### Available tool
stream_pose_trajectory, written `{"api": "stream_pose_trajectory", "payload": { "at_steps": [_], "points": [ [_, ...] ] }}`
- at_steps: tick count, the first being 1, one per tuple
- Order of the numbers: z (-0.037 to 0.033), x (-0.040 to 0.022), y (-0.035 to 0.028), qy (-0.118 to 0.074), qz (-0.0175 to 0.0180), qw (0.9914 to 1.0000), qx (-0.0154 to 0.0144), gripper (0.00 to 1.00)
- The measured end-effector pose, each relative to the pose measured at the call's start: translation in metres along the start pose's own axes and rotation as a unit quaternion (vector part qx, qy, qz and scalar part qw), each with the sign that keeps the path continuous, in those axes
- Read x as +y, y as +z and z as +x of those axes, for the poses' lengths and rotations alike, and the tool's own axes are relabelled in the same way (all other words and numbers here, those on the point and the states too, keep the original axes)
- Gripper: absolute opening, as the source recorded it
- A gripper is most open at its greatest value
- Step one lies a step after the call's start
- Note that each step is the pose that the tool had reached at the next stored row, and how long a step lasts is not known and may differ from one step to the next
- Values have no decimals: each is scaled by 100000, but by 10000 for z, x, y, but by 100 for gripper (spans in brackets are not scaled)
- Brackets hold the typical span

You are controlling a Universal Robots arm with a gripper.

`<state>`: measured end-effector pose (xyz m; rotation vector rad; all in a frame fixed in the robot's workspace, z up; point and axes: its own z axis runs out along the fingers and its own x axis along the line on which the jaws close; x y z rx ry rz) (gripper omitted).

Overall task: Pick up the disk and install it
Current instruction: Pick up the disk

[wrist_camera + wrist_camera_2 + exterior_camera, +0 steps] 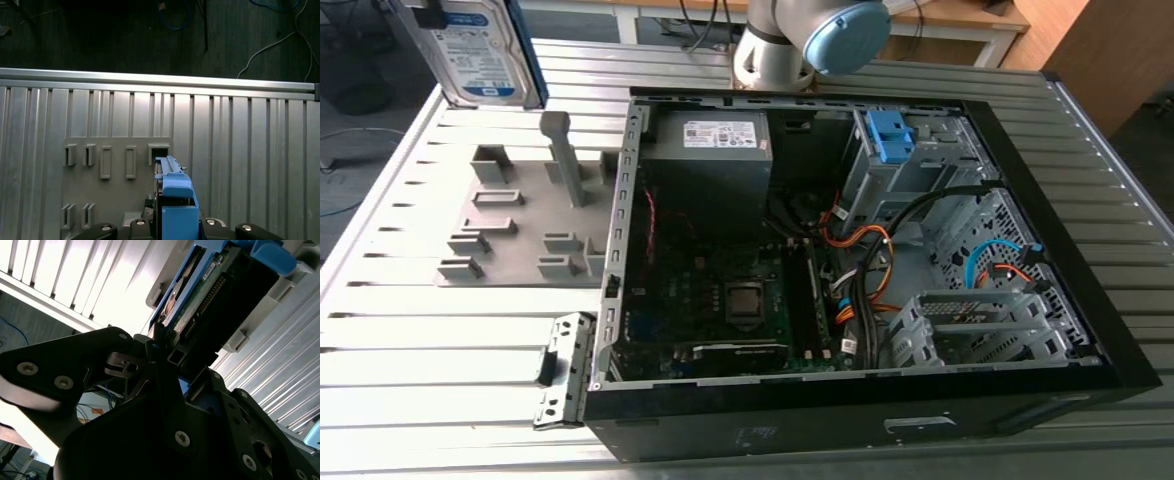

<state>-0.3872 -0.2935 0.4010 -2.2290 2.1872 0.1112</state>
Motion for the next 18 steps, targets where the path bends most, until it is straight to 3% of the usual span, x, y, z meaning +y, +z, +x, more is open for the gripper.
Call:
{"api": "stream_pose_trajectory", "payload": {
  "at_steps": [18],
  "points": [
    [-8,5,-132,2,-4,100000,2,36]
  ]
}}
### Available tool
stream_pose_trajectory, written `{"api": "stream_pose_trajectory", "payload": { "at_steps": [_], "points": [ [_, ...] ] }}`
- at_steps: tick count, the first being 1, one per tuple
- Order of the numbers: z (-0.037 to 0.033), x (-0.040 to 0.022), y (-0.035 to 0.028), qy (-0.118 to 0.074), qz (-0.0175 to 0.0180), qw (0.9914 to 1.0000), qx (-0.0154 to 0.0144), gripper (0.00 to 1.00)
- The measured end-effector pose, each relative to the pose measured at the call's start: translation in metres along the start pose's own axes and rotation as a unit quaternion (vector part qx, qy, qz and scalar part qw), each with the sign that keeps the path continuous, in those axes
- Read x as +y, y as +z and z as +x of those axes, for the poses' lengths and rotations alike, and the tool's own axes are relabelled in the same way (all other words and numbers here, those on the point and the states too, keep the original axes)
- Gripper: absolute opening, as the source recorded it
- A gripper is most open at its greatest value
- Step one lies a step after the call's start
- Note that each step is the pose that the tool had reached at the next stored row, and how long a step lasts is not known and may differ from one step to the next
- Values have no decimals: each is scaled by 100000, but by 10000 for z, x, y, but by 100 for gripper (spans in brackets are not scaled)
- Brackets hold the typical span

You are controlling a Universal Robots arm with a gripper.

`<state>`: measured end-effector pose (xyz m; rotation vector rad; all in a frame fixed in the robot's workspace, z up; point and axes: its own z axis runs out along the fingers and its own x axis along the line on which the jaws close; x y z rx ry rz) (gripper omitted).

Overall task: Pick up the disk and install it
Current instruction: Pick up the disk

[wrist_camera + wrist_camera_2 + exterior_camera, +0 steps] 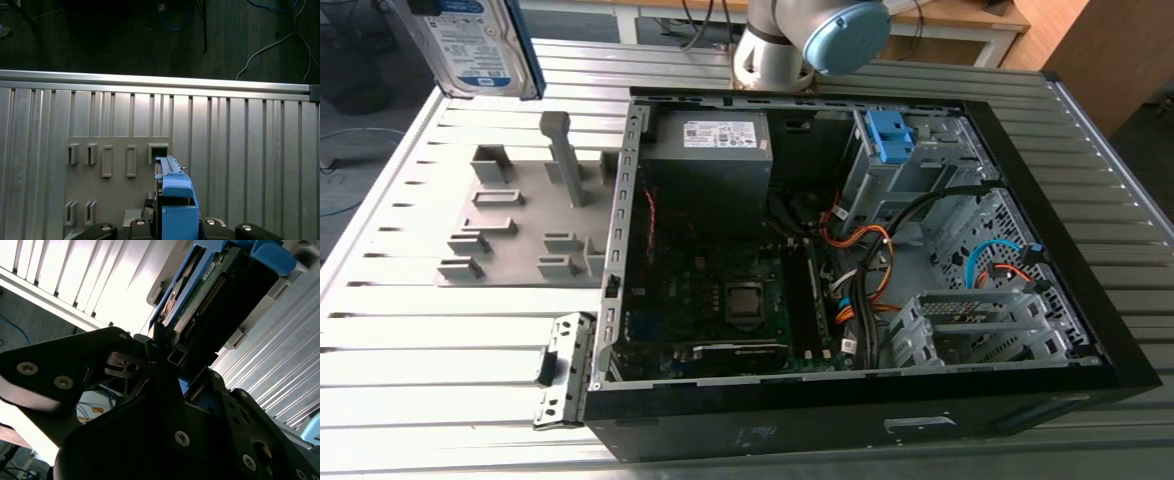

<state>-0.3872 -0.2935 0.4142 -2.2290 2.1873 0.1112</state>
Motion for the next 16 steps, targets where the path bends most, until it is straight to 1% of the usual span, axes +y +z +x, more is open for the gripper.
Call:
{"api": "stream_pose_trajectory", "payload": {
  "at_steps": [16],
  "points": [
    [-8,5,-133,-2,-4,100000,1,36]
  ]
}}
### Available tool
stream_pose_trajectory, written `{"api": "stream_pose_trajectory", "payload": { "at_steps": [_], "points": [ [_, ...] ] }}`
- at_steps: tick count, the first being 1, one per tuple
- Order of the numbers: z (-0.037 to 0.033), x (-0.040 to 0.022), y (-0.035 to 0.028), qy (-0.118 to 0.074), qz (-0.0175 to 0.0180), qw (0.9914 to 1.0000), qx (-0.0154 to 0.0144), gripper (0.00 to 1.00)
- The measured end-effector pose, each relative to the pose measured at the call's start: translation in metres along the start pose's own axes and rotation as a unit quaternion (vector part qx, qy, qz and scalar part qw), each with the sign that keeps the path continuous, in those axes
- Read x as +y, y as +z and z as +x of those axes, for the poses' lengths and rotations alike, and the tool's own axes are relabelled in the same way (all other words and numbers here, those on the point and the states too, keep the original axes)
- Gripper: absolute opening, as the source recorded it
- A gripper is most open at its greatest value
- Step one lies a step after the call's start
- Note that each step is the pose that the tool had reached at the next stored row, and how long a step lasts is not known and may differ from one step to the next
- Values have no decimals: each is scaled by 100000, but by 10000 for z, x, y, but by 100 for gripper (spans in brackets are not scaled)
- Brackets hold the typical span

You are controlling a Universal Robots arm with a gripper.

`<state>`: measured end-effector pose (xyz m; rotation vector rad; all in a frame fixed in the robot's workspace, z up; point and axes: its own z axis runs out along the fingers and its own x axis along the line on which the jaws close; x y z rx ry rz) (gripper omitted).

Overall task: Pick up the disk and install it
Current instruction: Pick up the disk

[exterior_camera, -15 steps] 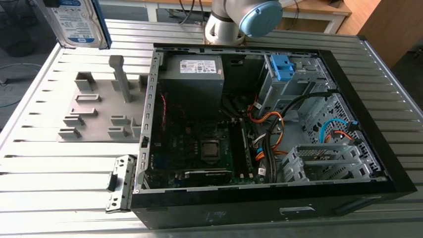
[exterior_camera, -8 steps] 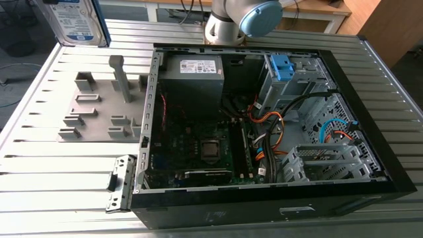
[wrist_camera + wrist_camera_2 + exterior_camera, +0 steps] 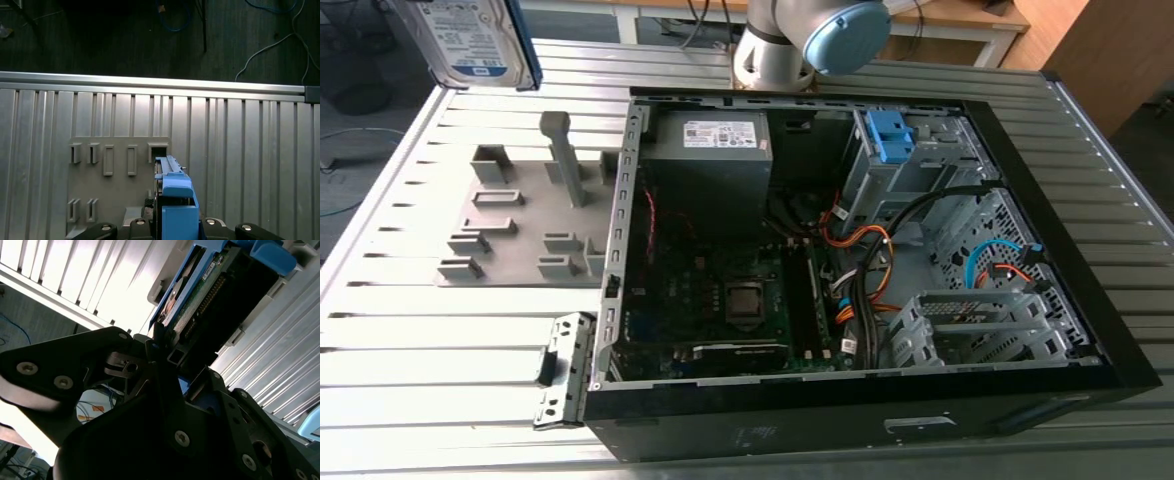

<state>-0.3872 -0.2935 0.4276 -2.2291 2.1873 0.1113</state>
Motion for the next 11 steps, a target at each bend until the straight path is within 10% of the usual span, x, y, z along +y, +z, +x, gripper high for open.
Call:
{"api": "stream_pose_trajectory", "payload": {
  "at_steps": [11],
  "points": [
    [-5,3,-75,1,5,100000,-4,36]
  ]
}}
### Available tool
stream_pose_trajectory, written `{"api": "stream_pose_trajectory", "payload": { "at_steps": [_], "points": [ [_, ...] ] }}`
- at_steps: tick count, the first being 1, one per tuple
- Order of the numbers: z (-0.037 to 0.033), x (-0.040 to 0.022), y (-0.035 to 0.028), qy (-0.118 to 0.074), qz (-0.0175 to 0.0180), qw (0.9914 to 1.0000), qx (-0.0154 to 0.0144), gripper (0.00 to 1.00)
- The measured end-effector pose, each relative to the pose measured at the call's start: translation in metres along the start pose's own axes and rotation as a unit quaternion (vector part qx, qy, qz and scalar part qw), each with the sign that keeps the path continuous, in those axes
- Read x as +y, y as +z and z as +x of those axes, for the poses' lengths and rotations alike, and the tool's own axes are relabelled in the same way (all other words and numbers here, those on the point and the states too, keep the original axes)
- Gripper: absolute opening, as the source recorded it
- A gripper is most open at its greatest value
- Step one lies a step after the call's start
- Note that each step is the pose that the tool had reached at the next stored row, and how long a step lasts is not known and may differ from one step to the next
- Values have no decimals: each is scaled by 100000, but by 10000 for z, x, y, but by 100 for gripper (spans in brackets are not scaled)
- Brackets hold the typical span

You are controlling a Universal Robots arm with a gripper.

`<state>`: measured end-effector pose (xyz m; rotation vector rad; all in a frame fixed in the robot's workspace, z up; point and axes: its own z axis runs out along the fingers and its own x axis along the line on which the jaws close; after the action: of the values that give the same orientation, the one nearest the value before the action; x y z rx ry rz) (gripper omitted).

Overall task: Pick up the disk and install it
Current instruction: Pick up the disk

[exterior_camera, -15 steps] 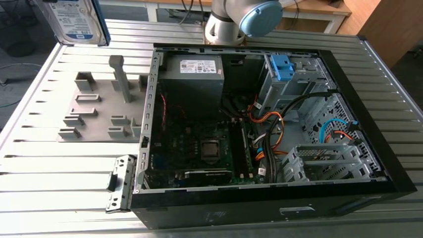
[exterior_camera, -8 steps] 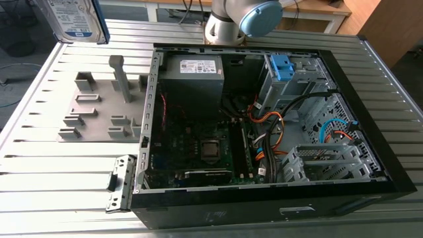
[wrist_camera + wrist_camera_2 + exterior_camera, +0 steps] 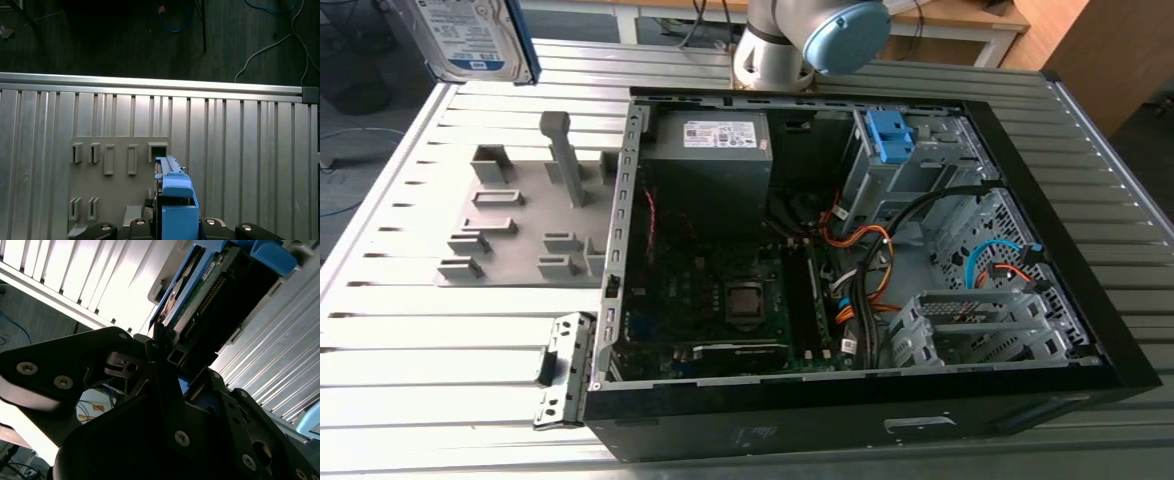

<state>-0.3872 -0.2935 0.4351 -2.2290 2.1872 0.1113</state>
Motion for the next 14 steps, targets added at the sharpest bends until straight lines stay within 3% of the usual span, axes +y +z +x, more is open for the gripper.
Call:
{"api": "stream_pose_trajectory", "payload": {
  "at_steps": [14],
  "points": [
    [-6,4,-97,0,-1,100000,2,36]
  ]
}}
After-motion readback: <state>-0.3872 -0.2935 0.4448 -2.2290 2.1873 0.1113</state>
